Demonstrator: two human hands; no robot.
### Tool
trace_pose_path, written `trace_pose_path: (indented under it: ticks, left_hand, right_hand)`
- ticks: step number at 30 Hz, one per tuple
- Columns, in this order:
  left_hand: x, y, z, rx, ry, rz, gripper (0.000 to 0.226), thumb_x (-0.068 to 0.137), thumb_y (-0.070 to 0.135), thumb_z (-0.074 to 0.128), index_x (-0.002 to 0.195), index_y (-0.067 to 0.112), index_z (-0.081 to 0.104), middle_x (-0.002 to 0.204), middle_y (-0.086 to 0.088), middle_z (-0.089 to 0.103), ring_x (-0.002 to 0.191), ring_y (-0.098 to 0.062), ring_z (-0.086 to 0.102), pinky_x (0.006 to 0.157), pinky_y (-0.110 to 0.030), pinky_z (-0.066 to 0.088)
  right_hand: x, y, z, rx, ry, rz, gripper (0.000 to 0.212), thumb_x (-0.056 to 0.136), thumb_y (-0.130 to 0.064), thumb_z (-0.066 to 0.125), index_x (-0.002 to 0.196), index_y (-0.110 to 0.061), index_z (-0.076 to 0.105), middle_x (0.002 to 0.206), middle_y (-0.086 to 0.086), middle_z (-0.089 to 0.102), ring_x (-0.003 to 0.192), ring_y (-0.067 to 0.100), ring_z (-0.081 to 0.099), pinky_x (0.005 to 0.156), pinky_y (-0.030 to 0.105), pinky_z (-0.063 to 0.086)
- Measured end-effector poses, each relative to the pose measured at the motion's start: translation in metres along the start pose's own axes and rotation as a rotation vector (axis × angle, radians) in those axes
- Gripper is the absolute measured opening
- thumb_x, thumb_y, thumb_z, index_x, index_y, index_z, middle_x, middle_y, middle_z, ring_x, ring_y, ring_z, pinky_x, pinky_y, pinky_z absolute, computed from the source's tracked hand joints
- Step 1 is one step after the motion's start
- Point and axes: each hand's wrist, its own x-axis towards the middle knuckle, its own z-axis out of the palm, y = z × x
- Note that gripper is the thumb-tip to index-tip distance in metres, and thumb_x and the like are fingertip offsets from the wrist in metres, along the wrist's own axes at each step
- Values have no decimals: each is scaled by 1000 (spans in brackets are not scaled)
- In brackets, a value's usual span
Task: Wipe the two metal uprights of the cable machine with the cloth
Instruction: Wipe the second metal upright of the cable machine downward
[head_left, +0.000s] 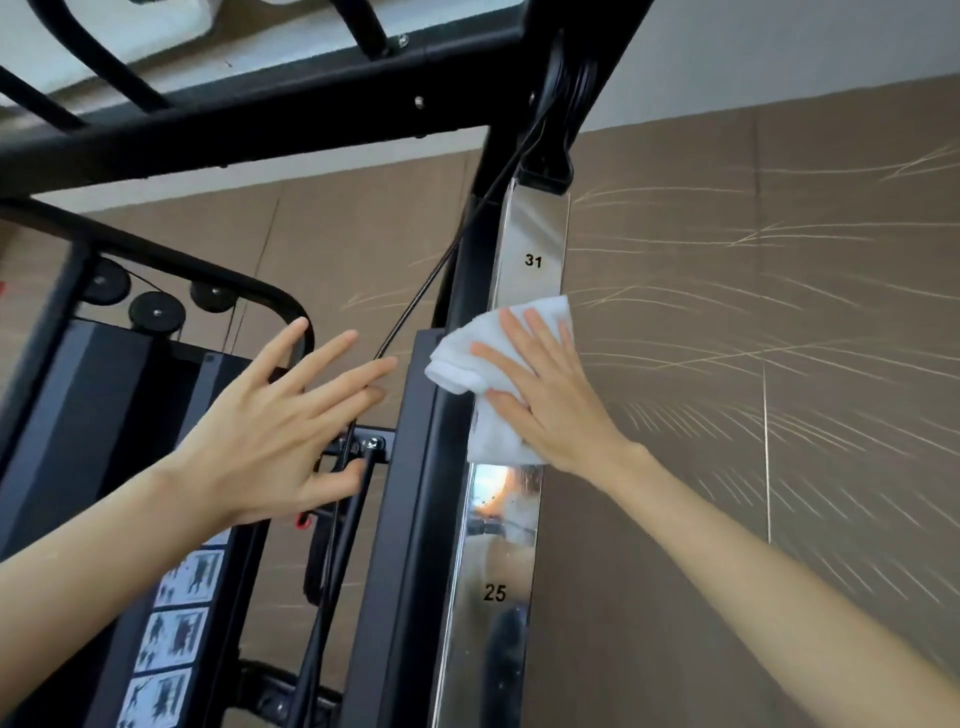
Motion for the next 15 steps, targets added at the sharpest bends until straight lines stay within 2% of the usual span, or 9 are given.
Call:
trace_pose_path:
  ticks: [2,6,8,11,15]
  left_hand:
    - [1,-4,5,-24,13,24,65,85,54,42,123,8,67,149,-7,47,140,-33,39,116,-61,22]
    - [3,-8,26,-96,68,66,61,83,54,44,114,9,70,147,-7,50,141,-33,38,115,-60,23]
    - [4,-10,33,-128,113,79,60,82,55,46,113,10,70,146,-7,51,141,-33,38,115,-60,22]
    - [5,-16,42,-202,181,123,55,79,54,49,107,12,71,143,-7,54,140,-33,40,116,-58,20]
    - [6,-20,49,-300,278,150,49,75,52,52,97,13,70,138,-7,58,139,-31,41,118,-56,17]
  right_hand:
    - [23,8,-6,-41,25,16,54,97,-45,25,143,-22,39,156,7,18,144,25,6,115,32,-14]
    - [77,27,-18,-112,36,165,67,91,-52,14,143,-20,42,158,7,14,146,24,2,115,35,-9]
    - [84,21,-16,-129,49,194,64,92,-49,16,141,-18,45,157,8,16,146,23,3,115,33,-11]
    - [60,2,-6,-127,36,115,53,96,-38,29,131,-8,54,152,13,29,145,26,12,118,40,-3]
    - [56,-3,-16,-202,-38,-10,40,95,-25,38,119,-2,61,139,19,47,138,30,25,117,40,7]
